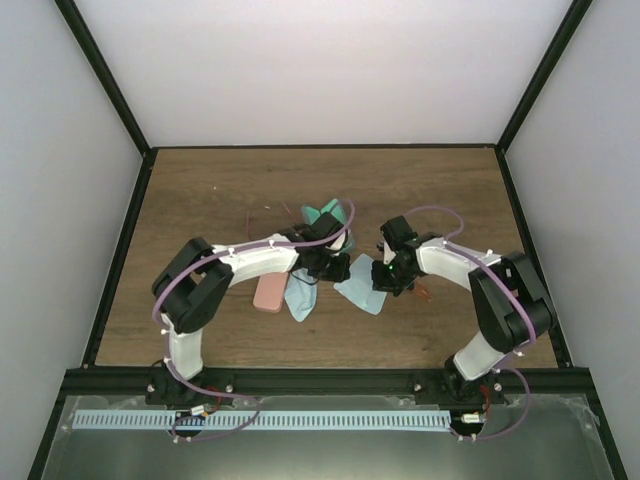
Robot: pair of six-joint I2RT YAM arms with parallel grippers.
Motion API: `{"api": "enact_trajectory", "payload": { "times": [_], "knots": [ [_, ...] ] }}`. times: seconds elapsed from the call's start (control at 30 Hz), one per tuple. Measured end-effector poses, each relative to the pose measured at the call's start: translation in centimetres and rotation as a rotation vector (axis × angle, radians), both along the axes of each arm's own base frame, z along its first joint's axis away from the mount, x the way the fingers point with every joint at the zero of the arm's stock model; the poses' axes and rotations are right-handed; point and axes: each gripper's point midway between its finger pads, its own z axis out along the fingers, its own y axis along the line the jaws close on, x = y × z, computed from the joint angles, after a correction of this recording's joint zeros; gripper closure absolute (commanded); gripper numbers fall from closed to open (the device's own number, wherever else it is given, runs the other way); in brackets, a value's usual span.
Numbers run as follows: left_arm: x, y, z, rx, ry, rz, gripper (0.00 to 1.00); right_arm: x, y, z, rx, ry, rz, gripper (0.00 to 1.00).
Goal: Organize the sunglasses
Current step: Adjust the glasses cleaning cloth at the center of the board.
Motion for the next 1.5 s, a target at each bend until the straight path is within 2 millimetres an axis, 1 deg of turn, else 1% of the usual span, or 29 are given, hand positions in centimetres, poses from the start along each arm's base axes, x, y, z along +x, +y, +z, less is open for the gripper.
{"api": "enact_trajectory", "payload": {
  "times": [0.1,0.17,0.27,0.33,0.4,0.53,0.63,0.7,0.87,1.0,1.03,1.07,1.1,1.13,1.23,1.27,1.3,1.37,1.43,1.5],
  "knots": [
    [-0.1,0.3,-1.5,0.033,0.019,0.000,0.86,-0.1,-0.3,0.0,-0.005,-0.020,-0.014,0.84],
    [-0.2,0.6,-2.4,0.055,0.032,0.002,0.86,-0.6,-0.5,0.0,-0.012,-0.026,-0.017,0.82],
    [-0.3,0.9,-3.0,0.073,0.043,0.000,0.84,-1.6,-0.8,0.0,-0.022,-0.027,-0.021,0.80],
    [0.0,1.0,-2.7,0.078,0.043,-0.001,0.83,-2.5,-0.7,0.0,-0.020,-0.024,-0.018,0.79],
    [0.9,0.9,-1.9,0.070,0.032,0.004,0.82,-3.2,-0.4,0.0,-0.018,-0.019,-0.014,0.78],
    [3.7,0.7,0.7,0.035,-0.020,0.022,0.78,-4.9,0.6,0.0,-0.017,0.012,0.017,0.75],
    [5.1,0.7,1.9,0.018,-0.049,0.031,0.74,-5.9,1.2,0.0,-0.001,0.041,0.029,0.73],
    [5.5,0.9,2.2,0.015,-0.053,0.036,0.73,-6.5,1.6,0.1,0.014,0.060,0.038,0.72],
    [5.6,1.7,1.9,0.032,-0.036,0.049,0.71,-8.1,2.4,0.1,0.026,0.103,0.085,0.71],
    [5.6,2.0,1.8,0.040,-0.028,0.053,0.71,-9.3,2.1,0.4,-0.004,0.139,0.103,0.71],
    [5.5,2.0,1.8,0.039,-0.026,0.053,0.71,-9.1,1.9,0.8,-0.018,0.139,0.099,0.71],
    [5.3,2.1,1.8,0.038,-0.025,0.051,0.71,-8.6,1.9,1.3,-0.023,0.129,0.090,0.67],
    [4.9,2.2,1.8,0.038,-0.020,0.049,0.70,-7.8,2.0,2.1,-0.019,0.113,0.081,0.62],
    [4.5,2.2,1.9,0.038,-0.018,0.046,0.68,-6.8,2.1,2.8,-0.008,0.090,0.068,0.60],
    [2.6,1.7,2.0,0.041,-0.010,0.019,0.49,-2.5,1.6,5.2,0.021,-0.004,0.009,0.57],
    [1.8,1.3,2.0,0.043,-0.006,0.008,0.44,-1.2,1.3,5.7,0.021,-0.030,-0.007,0.57],
    [0.8,0.8,1.9,0.046,0.002,-0.001,0.41,-0.1,1.0,6.0,0.017,-0.047,-0.019,0.59],
    [-0.8,0.3,1.5,0.064,0.015,-0.021,0.41,1.7,0.5,5.7,0.000,-0.060,-0.029,0.66],
    [-2.0,0.0,1.0,0.087,0.028,-0.032,0.46,2.6,0.2,4.5,-0.021,-0.047,-0.027,0.72],
    [-2.6,0.0,0.7,0.098,0.039,-0.030,0.53,3.0,-0.1,3.0,-0.039,-0.017,-0.019,0.78]
  ]
}}
